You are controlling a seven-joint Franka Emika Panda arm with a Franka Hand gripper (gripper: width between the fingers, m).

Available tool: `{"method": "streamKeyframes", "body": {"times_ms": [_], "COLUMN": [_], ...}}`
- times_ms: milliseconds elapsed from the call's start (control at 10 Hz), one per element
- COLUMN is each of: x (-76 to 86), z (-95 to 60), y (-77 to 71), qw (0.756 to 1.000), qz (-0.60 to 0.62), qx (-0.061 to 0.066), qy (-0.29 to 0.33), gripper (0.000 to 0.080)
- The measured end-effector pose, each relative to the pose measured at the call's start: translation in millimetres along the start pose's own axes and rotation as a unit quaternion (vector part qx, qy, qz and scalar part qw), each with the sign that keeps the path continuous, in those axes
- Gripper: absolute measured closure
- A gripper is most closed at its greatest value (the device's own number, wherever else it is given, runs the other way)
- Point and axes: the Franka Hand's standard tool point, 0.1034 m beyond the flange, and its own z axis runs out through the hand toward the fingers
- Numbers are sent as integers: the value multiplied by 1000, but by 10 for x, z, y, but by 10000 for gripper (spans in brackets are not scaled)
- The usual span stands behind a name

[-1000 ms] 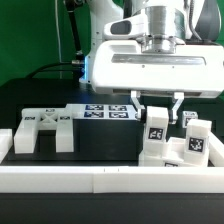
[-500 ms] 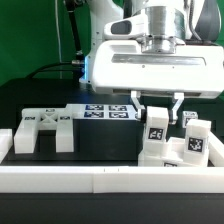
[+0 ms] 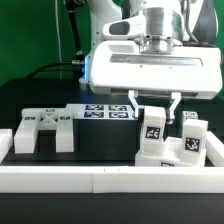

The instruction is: Assemble chair

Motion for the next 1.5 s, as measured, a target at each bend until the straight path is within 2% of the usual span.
{"method": "streamKeyframes", "body": {"times_ms": [100,300,400,500,600,700,800,1100,1500], "x": [-2,6,-19,-31,-33,-41,-13,15,176], "z": [2,3,22,27,27,31,31,26,-120], "y": [41,10,12,13,10,13,31,58,79], "qw": [1000,1000,1000,1000,1000,1000,999,999,999], "qz": [4,12,9,9,9,8,7,5,5], "qx": [-1,-4,-3,-3,-3,-3,-2,-3,4], "qy": [1,-4,-19,-21,-21,-25,-32,-32,-47], "gripper": [509,509,438,438,256,256,169,150,151]}}
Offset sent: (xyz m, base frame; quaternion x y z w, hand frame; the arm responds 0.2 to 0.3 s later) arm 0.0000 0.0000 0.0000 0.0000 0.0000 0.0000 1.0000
